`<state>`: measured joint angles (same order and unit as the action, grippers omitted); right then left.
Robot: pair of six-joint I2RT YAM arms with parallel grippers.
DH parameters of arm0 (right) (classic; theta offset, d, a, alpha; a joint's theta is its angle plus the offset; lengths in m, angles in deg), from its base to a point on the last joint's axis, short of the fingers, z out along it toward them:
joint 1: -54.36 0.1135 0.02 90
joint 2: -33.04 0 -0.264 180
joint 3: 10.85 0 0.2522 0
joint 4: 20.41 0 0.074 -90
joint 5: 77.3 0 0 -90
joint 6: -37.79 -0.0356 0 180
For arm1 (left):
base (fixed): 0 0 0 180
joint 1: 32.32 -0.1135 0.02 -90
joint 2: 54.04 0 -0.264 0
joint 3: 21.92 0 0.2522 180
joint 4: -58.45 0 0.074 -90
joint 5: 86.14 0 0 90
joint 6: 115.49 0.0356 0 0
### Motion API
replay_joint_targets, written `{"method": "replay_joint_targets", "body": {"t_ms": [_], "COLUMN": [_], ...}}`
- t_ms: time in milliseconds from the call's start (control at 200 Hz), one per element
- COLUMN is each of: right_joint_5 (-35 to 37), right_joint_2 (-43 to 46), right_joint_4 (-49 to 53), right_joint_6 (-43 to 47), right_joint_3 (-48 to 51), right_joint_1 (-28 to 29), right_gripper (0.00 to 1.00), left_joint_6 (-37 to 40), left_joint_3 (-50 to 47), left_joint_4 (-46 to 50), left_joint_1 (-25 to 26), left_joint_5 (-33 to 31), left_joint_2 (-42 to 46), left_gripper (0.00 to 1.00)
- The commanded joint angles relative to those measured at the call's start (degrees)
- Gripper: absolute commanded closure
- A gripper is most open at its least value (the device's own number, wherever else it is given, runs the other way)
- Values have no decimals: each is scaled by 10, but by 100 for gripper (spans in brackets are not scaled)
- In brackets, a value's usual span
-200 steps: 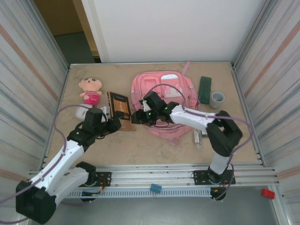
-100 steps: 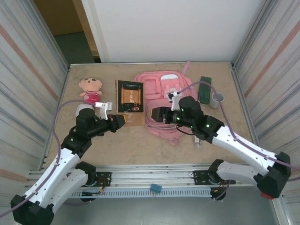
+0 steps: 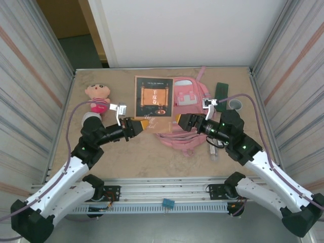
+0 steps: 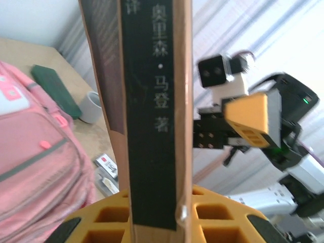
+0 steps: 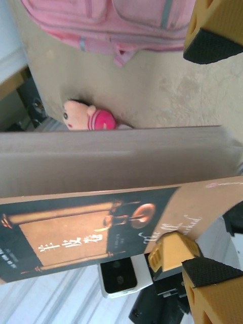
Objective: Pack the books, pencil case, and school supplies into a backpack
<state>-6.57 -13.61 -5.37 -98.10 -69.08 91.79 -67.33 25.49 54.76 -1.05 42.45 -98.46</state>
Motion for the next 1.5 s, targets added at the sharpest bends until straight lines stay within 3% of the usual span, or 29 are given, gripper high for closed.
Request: {"method": "replay_joint_targets", "body": {"t_ms": [0, 230, 511, 701, 822, 907, 1057, 1238, 1313, 1388, 1493], "right_joint_5": [-80, -113, -189, -209, -222, -214, -181, -152, -135, -126, -103], "right_joint_2": [-34, -80, -123, -104, -72, -56, -49, -68, -64, -49, -17], "right_joint_4": [-67, -110, -231, -289, -304, -294, -264, -264, -265, -256, -144], "right_joint_6": [-15, -15, -64, -80, -77, -65, -25, -21, -20, -1, 96], "right_joint_3": [-4, -8, 11, 32, 38, 38, 32, 28, 35, 40, 14], "right_joint_1": [-4, -8, -15, -14, -11, -5, 6, 7, 7, 7, 7], "right_gripper": [1, 1, 1, 1, 1, 21, 29, 44, 64, 84, 95], "left_joint_6": [11, 16, 2, 14, 38, 48, 61, 48, 48, 54, 88], "left_joint_3": [30, 46, 63, 58, 57, 65, 96, 62, 52, 44, 35], "left_joint_4": [-38, -39, -93, -74, -35, -34, -29, -56, -44, -31, 12], "left_joint_1": [30, 35, 36, 37, 36, 35, 34, 34, 34, 34, 33], "left_joint_5": [-37, -39, 27, 22, -17, -18, 16, -7, -16, -24, -61], "left_joint_2": [16, 14, -22, -26, -17, -26, -66, -57, -48, -40, -16], "left_gripper": [100, 98, 95, 94, 94, 94, 94, 91, 88, 76, 52]}}
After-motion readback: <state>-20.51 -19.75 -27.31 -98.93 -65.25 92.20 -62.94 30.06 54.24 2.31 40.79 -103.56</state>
